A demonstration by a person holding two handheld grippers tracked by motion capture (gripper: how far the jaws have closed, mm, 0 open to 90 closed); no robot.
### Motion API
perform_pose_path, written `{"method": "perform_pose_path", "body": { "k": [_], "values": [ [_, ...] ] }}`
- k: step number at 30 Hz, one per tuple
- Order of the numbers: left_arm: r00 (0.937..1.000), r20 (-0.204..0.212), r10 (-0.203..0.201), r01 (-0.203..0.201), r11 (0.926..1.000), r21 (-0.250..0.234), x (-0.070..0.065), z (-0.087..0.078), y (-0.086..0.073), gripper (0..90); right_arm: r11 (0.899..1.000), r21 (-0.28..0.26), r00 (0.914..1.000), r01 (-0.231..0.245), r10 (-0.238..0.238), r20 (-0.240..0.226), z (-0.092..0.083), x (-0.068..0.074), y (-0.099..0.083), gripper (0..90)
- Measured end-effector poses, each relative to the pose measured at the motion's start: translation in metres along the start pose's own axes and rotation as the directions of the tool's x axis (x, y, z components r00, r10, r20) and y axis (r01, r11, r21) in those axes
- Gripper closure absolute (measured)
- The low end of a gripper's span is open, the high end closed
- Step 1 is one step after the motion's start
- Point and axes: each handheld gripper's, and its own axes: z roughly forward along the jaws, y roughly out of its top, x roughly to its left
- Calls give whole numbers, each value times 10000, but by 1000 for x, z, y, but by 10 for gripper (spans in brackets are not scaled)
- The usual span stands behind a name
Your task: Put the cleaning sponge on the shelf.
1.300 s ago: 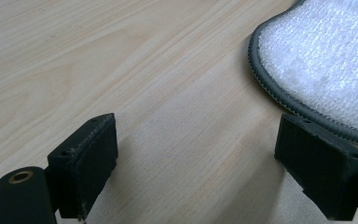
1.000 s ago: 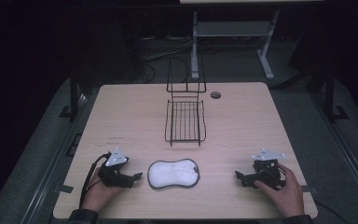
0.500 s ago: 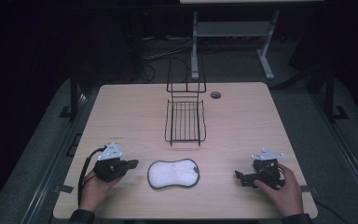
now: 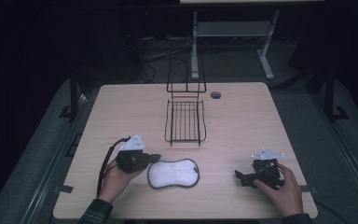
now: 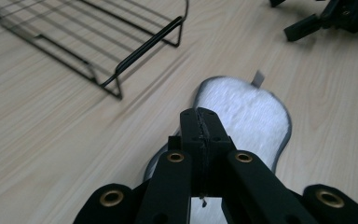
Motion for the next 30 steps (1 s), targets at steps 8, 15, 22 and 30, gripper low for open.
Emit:
{"method": "perform_pose_path", "body": {
  "k": [8,15,22,30],
  "values": [
    [9963,796,317,-345,9988,339,-9,32,14,897,10000,1,10000,0,0,0,0,0,0,0],
    [9904,1284,516,-605,9959,669,-16,60,23,897,10000,-7,10000,12,-12,7,0,0,0,0],
    [9856,1420,919,-1111,9848,1338,-29,86,27,897,10000,-7,10000,11,-11,7,0,0,0,0],
    [9872,1305,916,-1132,9791,1691,-31,95,27,897,10000,-7,10000,14,-14,8,0,0,0,0]
  ]
}}
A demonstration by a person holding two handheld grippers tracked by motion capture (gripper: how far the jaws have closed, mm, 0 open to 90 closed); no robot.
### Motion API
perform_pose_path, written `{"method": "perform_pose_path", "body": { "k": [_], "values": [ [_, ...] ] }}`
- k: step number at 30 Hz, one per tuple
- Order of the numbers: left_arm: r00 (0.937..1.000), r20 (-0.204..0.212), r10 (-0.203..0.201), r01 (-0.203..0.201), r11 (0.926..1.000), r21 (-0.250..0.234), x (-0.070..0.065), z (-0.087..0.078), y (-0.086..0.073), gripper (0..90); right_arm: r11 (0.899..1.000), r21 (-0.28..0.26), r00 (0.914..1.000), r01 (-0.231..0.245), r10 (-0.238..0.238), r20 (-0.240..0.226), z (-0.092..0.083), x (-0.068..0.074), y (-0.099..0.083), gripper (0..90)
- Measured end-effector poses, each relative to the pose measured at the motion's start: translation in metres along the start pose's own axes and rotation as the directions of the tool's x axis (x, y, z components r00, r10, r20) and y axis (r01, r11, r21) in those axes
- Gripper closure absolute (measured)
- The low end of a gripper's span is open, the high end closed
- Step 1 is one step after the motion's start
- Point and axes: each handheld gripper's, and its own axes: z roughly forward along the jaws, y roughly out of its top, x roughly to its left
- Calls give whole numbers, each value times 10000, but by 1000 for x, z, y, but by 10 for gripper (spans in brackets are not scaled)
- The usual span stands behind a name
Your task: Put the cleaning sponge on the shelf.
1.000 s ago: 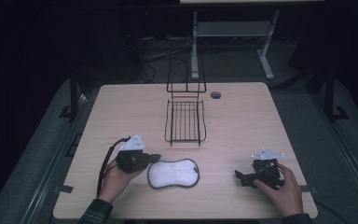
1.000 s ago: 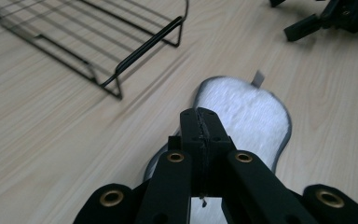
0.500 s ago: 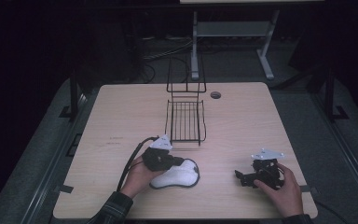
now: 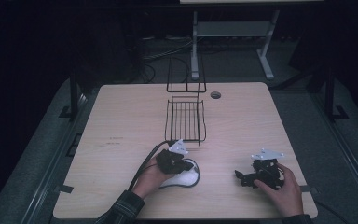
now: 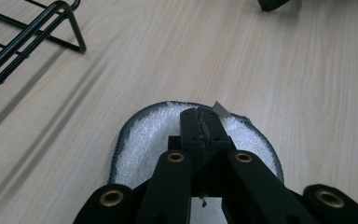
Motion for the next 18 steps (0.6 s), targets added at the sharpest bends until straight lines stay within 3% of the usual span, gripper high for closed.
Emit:
{"method": "perform_pose_path", "body": {
  "k": [6,18],
  "values": [
    [9999,-129,-66,68,9999,155,4,-5,-3,897,10000,-1,10000,5,-5,-2,0,0,0,0],
    [9963,-619,-599,610,9980,159,15,-20,-16,898,10000,-3,10000,7,-7,-3,0,0,0,0]
  ]
}}
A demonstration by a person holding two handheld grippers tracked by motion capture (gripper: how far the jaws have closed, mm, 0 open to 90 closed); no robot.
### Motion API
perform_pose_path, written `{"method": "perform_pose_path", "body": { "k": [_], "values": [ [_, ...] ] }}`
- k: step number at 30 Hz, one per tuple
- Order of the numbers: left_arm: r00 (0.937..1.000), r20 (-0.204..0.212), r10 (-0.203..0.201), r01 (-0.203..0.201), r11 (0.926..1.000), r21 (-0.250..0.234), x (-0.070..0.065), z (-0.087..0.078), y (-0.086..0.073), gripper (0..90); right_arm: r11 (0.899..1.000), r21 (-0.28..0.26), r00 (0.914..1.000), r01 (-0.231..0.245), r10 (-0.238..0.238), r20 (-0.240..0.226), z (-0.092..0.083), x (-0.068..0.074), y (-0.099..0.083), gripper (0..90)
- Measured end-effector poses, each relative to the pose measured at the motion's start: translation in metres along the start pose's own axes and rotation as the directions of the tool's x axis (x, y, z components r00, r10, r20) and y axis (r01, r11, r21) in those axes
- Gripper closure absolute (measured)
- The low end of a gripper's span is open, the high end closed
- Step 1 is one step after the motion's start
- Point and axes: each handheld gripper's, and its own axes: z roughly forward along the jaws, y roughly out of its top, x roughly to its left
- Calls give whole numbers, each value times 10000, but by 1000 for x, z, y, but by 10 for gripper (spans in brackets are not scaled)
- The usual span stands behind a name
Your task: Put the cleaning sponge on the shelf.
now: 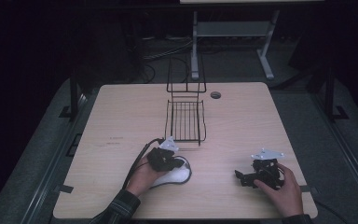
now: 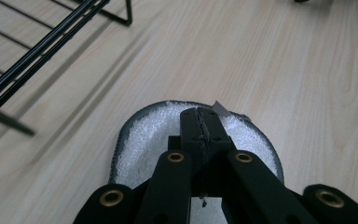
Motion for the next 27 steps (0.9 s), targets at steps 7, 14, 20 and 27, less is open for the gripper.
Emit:
{"method": "perform_pose_path", "body": {
  "k": [7,14,20,27],
  "values": [
    [9984,-414,-377,377,9993,-12,11,-15,-14,897,10000,3,10000,-4,4,2,0,0,0,0],
    [9936,-705,-886,871,9959,-240,21,-31,-30,896,10000,-1,10000,-14,14,4,0,0,0,0],
    [9856,-1083,-1297,1210,9891,-836,24,-67,-50,893,10000,0,10000,-15,15,5,0,0,0,0],
    [9573,-1762,-2292,2127,9712,-1074,29,-104,-100,894,10000,-1,10000,-18,18,5,0,0,0,0]
  ]
}}
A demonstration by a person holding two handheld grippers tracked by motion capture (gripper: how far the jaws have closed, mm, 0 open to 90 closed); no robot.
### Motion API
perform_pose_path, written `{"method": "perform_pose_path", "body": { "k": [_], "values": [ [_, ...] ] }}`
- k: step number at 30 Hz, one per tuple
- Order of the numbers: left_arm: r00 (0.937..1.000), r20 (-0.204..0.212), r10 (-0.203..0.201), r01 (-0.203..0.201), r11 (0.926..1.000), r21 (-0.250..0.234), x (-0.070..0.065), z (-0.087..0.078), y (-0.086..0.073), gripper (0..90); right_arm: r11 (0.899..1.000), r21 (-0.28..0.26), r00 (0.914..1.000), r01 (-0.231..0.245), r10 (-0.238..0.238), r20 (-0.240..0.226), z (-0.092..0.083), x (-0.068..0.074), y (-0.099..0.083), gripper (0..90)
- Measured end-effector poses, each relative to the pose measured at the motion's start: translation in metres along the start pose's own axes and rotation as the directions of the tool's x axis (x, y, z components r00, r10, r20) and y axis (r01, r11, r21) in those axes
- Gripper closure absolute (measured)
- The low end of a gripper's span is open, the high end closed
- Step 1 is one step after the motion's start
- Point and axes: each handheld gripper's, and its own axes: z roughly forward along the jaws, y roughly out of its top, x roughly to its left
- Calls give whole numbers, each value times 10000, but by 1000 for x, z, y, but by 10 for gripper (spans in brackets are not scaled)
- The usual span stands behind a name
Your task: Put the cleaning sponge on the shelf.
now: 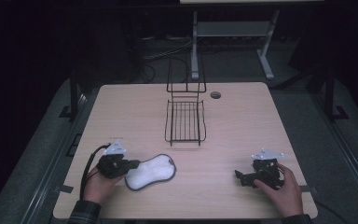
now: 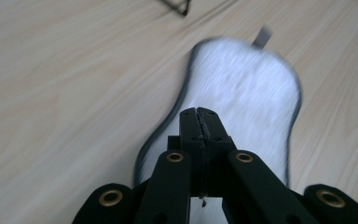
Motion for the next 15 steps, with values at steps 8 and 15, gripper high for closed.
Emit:
{"method": "perform_pose_path", "body": {
  "k": [8,15],
  "values": [
    [9978,-595,-287,291,9996,64,23,-1,-4,893,10000,-15,10000,0,0,16,1,0,0,0],
    [9988,-477,-57,76,9992,387,24,12,1,893,10000,-16,10000,9,-9,18,1,0,1,0]
  ]
}}
